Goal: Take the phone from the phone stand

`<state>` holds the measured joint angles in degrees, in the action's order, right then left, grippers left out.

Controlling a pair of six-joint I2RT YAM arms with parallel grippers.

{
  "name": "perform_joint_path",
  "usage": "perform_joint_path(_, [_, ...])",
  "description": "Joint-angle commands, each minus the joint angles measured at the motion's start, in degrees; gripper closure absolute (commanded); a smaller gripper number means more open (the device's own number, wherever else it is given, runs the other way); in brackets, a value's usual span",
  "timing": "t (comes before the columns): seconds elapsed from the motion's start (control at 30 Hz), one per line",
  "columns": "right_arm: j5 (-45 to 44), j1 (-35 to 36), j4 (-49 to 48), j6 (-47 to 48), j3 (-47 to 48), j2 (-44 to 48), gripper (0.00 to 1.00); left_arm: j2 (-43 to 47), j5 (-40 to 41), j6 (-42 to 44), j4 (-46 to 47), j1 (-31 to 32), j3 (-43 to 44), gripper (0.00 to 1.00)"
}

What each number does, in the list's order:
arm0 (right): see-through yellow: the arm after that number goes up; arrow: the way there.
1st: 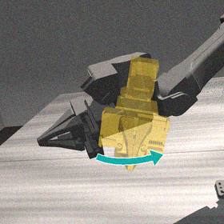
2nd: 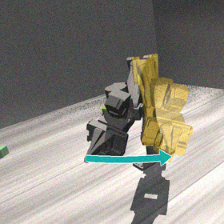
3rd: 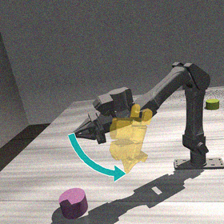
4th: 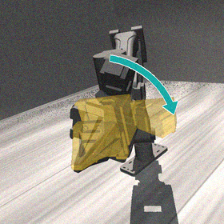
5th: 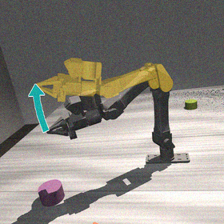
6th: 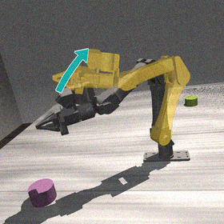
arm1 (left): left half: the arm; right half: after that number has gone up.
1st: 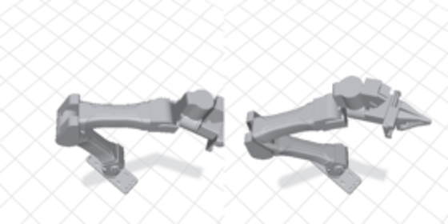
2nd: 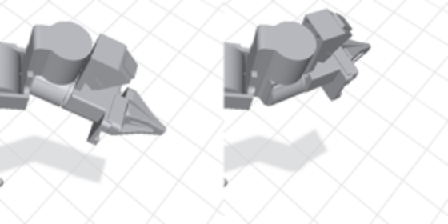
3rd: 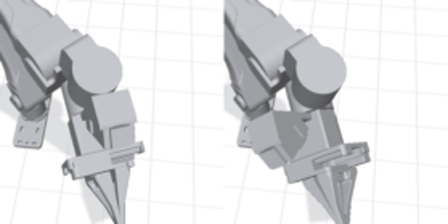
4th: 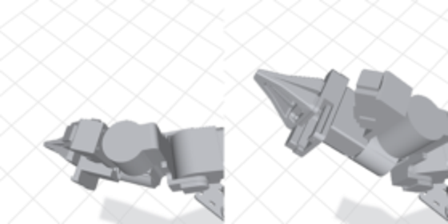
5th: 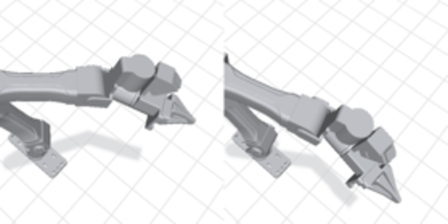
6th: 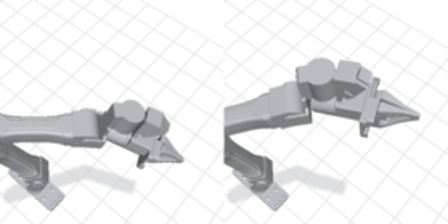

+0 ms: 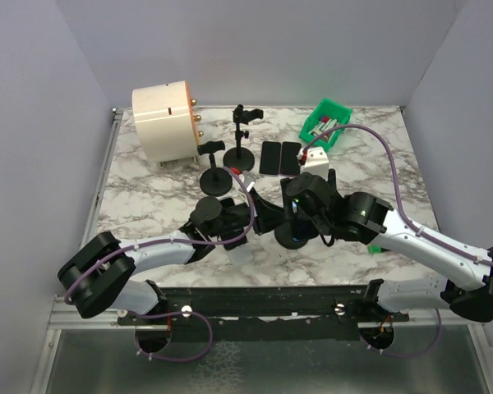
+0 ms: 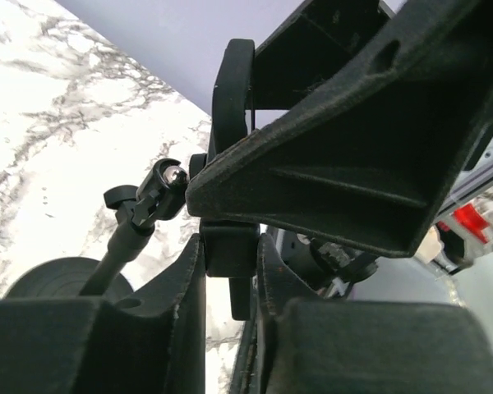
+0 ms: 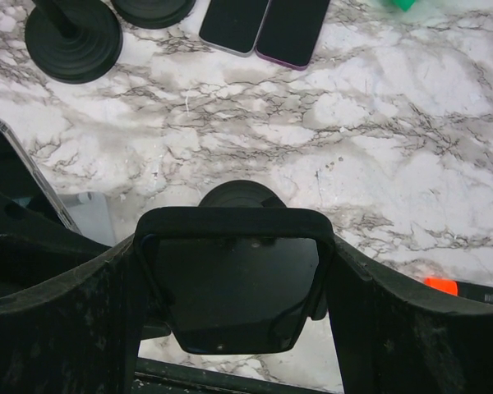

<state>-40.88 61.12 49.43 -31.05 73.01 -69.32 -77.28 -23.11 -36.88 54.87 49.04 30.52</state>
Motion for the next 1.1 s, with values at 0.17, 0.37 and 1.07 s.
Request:
perform_joint_path(0.17, [-1.6, 0.0, 0.1, -1.1, -1.1, 2.0, 1.0, 2.4, 3.4, 1.2, 4.2, -0.1, -2.9, 1.0])
perform_joint_path(0.37, [-3.0, 0.0, 1.0, -1.6, -1.9, 2.3, 1.0, 3.2, 5.9, 0.7, 3.6, -0.4, -4.5, 1.0])
perform_joint_path(1.07, [-7.9, 0.0, 4.9, -4.1, -5.1, 3.2, 1.0, 4.7, 5.8, -3.0, 4.4, -3.0, -7.0, 1.0])
